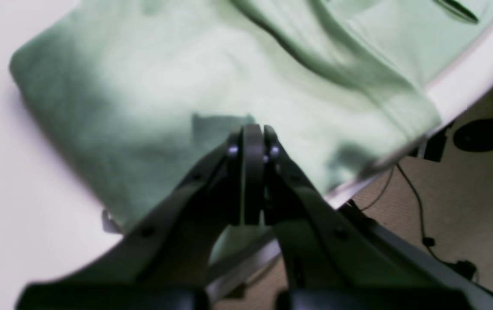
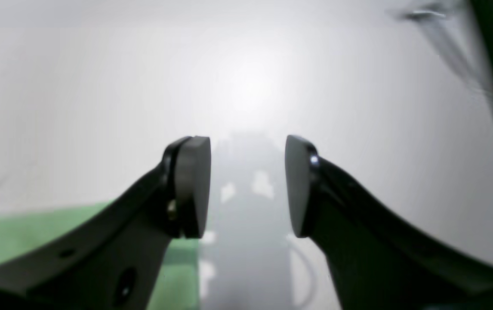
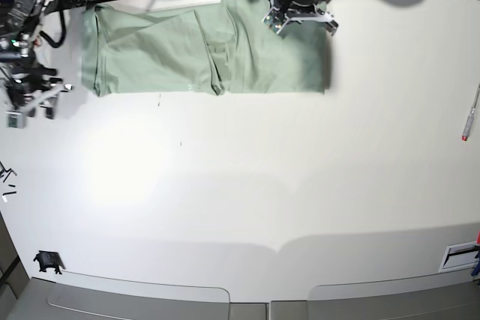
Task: Fold the T-shirt properly
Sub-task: 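Move the right gripper to the shirt end near it and grasp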
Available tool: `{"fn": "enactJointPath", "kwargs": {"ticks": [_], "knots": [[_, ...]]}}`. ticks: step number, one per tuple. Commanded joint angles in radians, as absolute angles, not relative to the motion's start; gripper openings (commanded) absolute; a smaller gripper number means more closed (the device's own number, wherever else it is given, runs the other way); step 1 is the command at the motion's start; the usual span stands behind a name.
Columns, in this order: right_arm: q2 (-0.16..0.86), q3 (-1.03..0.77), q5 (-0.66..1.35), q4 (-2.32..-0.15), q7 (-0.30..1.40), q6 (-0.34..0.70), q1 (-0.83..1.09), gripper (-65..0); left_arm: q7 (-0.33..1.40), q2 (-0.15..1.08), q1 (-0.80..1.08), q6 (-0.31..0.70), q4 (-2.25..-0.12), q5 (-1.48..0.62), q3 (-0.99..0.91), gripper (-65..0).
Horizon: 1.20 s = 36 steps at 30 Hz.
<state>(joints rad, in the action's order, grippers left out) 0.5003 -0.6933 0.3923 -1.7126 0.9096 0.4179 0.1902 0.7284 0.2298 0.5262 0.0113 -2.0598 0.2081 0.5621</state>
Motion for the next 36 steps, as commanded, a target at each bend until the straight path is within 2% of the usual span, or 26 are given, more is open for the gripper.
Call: {"fn": "enactJointPath", "kwargs": {"ticks": [1,3,5,8,12,18,25,31,36], "knots": [[0.548,-0.725,0.441,-1.699,0.903,0.415,0.180,-31.6,0.697,0.228,0.532,0.012,-2.081,0.208,0.564,-65.0],[0.597,-0.762,0.545,-1.607,0.909,0.444,0.180,-25.4,0.687,0.228,0.532,0.012,-2.081,0.208,0.564,-65.0],[0.645,-0.767,0.658,-1.476,0.926,0.475,0.180,-22.8,0.687,0.228,0.532,0.012,-2.081,0.208,0.564,-65.0],[0.681,-0.765,0.858,-1.278,1.024,0.574,0.171,-22.8,0.687,0.228,0.532,0.012,-2.081,0.208,0.564,-65.0],[0.678,-0.765,1.065,-1.076,1.194,0.691,0.161,-22.8,0.680,0.228,0.531,0.012,-2.081,0.208,0.564,-65.0],[0.673,-0.765,1.338,-0.910,1.371,0.698,0.161,-22.8,0.680,0.228,0.529,0.012,-2.081,0.208,0.564,-65.0],[0.640,-0.747,1.359,-0.907,1.396,0.698,0.162,-22.8,0.679,0.228,0.529,0.012,-2.081,0.208,0.564,-65.0],[0.640,-0.612,1.314,-0.907,1.394,0.698,0.163,-22.8,0.679,0.228,0.529,0.012,-2.081,0.208,0.564,-65.0],[0.640,-0.542,1.429,-0.907,1.396,0.698,0.163,-22.9,0.680,0.228,0.529,0.012,-2.081,0.208,0.564,-65.0]]}}
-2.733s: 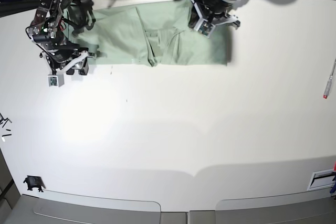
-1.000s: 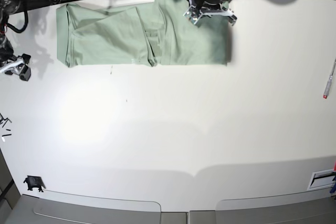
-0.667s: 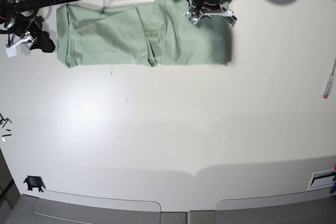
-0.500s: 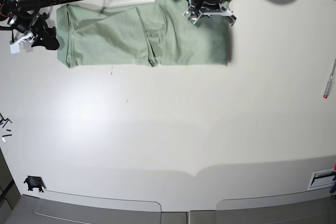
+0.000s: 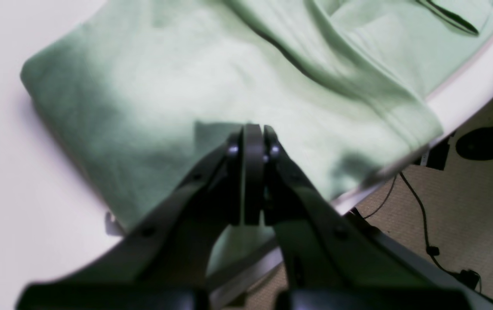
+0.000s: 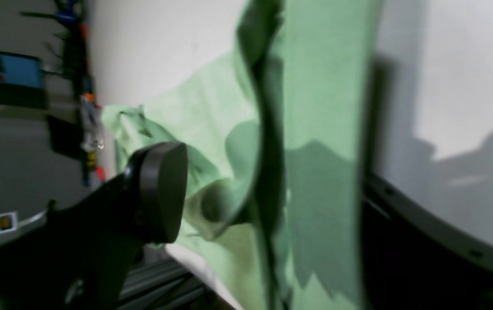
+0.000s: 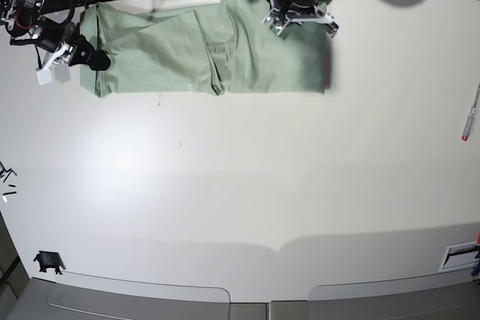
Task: Fold the T-shirt properly
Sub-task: 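Move the right gripper to the shirt end near it and grasp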
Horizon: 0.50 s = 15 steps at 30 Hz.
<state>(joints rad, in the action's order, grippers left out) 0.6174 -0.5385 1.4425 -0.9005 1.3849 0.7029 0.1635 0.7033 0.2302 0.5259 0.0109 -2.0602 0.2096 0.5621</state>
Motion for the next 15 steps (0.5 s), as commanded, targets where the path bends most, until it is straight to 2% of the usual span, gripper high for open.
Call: {"fn": "enactJointPath", "kwargs": {"ticks": [1,3,4,6,8,9,15], "knots": [[0.640,-0.537,1.452,-0.908,1.396,0.698,0.162,-22.9,0.680,0.228,0.529,0.012,-2.081,0.208,0.564,-65.0],[0.640,-0.534,1.475,-0.908,1.396,0.698,0.157,-24.7,0.679,0.228,0.529,0.012,-2.081,0.208,0.564,-65.0],[0.641,-0.535,1.478,-0.908,1.396,0.698,0.155,-28.7,0.679,0.228,0.529,0.012,-2.082,0.210,0.564,-65.0],[0.643,-0.535,1.478,-0.908,1.396,0.698,0.149,-43.0,0.680,0.228,0.529,0.012,-2.089,0.235,0.564,-65.0],[0.645,-0.535,1.478,-0.908,1.396,0.698,0.144,-61.6,0.691,0.229,0.529,0.012,-2.104,0.255,0.564,-65.0],[0.646,-0.535,1.478,-0.908,1.396,0.698,0.142,-65.0,0.697,0.229,0.530,0.012,-2.114,0.262,0.564,-65.0],[0.661,-0.537,1.484,-0.908,1.396,0.698,0.116,-65.0,0.765,0.258,0.532,0.010,-2.192,0.273,0.563,-65.0]]}}
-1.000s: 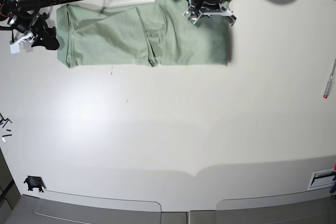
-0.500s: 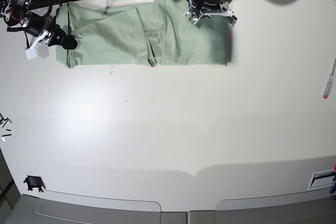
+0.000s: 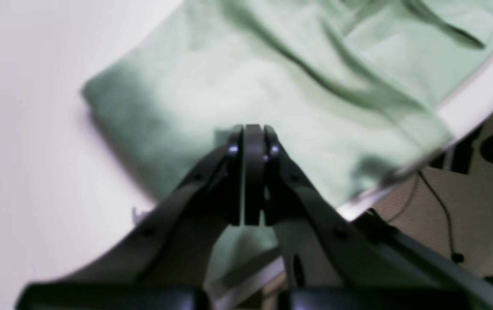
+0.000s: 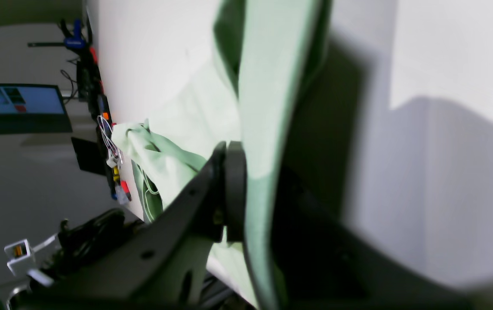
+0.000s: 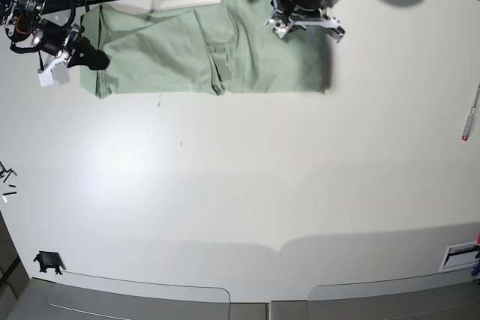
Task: Fold the T-shirt properly
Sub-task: 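Move the right gripper to the shirt end near it and grasp, then lift the grasped end with the right gripper and fold it over the shirt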
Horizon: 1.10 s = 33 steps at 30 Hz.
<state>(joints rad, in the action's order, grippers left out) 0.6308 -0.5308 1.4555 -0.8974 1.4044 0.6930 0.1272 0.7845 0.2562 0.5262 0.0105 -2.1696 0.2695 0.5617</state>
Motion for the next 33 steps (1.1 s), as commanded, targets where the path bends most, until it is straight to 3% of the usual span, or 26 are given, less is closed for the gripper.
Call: {"fn": "enactJointPath", "kwargs": {"ticks": [1,5,14,23,30,33], "knots": [[0.665,-0.537,1.484,-0.911,1.396,0.698,0.116,-65.0,0.773,0.268,0.532,0.006,-2.199,0.290,0.562,-65.0],[0.667,-0.537,1.484,-0.966,1.396,0.698,0.117,-65.0,0.789,0.302,0.535,-0.076,-2.201,0.359,0.516,-65.0],[0.612,-0.536,1.484,-1.244,1.396,0.698,0.120,-65.0,0.751,0.305,0.620,-0.078,-2.201,0.241,0.218,-65.0],[0.385,-0.507,1.484,-1.750,1.396,0.698,0.192,-65.0,0.724,0.305,0.731,-0.037,-2.201,0.199,0.072,-65.0],[0.191,-0.283,1.484,-1.999,1.396,0.698,0.283,-65.0,0.691,0.305,0.740,-0.036,-2.201,0.150,0.072,-65.0],[0.118,-0.145,1.246,-1.999,1.379,0.698,0.283,-65.0,0.690,0.305,0.740,-0.033,-2.201,0.152,0.072,-65.0]]}}
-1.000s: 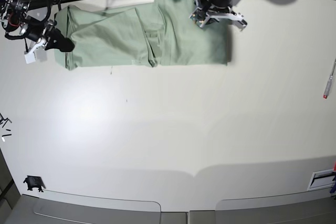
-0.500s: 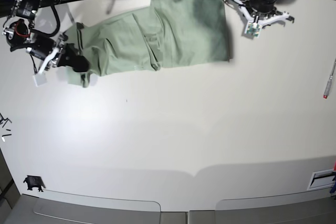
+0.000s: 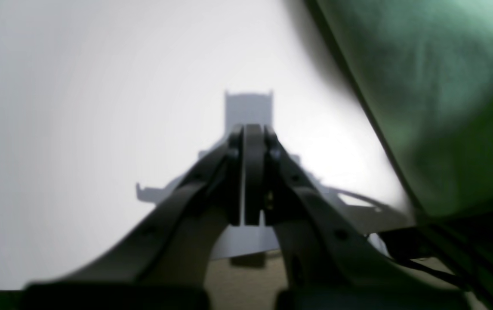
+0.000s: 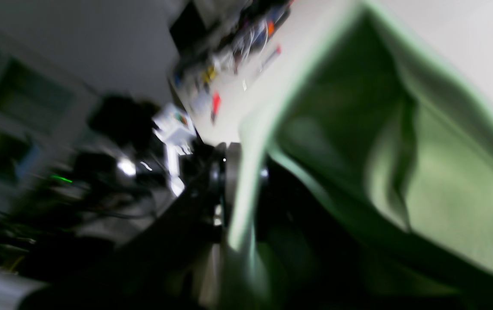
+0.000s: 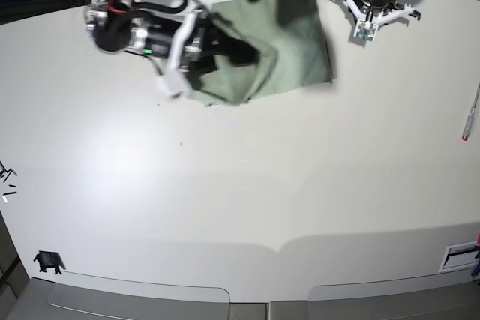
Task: Fold the T-shirt properly
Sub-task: 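Lift the grasped end with the right gripper and fold it over the shirt, then grasp the folded bundle with both grippers and flip it over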
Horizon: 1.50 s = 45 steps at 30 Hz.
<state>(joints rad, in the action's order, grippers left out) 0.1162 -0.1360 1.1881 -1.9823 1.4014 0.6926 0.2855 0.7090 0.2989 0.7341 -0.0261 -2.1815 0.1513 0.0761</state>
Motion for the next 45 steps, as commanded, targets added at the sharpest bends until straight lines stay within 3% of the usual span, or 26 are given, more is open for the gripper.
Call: {"fn": "enactJointPath", "kwargs": {"ticks": [1,8,12,22,23,25,26,28,33,40,42,45], "knots": [[0.098,-0.097,1.162,-1.999,1.319,0.698,0.283,-65.0,0.690,0.305,0.740,-0.033,-2.201,0.151,0.072,-65.0],[0.044,0.235,0.713,-1.998,1.087,0.698,0.271,-65.0,0.690,0.305,0.740,-0.033,-2.201,0.152,0.072,-65.0],[0.044,0.363,0.565,-1.997,1.014,0.632,0.266,-65.0,0.691,0.305,0.740,-0.033,-2.201,0.152,0.072,-65.0],[0.044,0.447,0.471,-1.985,0.950,0.572,0.266,-65.0,0.691,0.305,0.740,-0.033,-2.201,0.152,0.072,-65.0],[0.044,0.447,0.472,-1.985,0.950,0.572,0.266,-61.0,0.691,0.305,0.740,-0.033,-2.201,0.152,0.072,-65.0],[0.044,0.447,0.496,-1.985,0.949,0.572,0.266,-39.4,0.691,0.305,0.740,-0.033,-2.201,0.152,0.072,-65.0],[0.044,0.447,0.522,-1.985,0.948,0.572,0.264,-31.8,0.691,0.305,0.740,-0.033,-2.201,0.154,0.072,-65.0],[0.044,0.447,0.580,-1.986,0.945,0.574,0.257,-27.7,0.691,0.305,0.740,-0.033,-2.201,0.156,0.072,-65.0],[0.044,0.442,0.632,-1.995,0.950,0.590,0.212,-27.8,0.695,0.305,0.740,-0.033,-2.209,0.167,0.072,-65.0],[0.045,0.310,0.471,-2.015,0.982,0.590,0.141,-28.8,0.720,0.305,0.766,-0.031,-2.346,0.130,0.072,-65.0],[0.048,0.233,0.450,-2.015,0.994,0.590,0.133,-36.4,0.701,0.305,0.779,0.019,-2.356,0.050,0.072,-65.0],[0.062,0.101,0.450,-2.015,1.002,0.588,0.130,-62.3,0.680,0.299,0.778,0.148,-2.356,-0.107,0.072,-65.0]]}}
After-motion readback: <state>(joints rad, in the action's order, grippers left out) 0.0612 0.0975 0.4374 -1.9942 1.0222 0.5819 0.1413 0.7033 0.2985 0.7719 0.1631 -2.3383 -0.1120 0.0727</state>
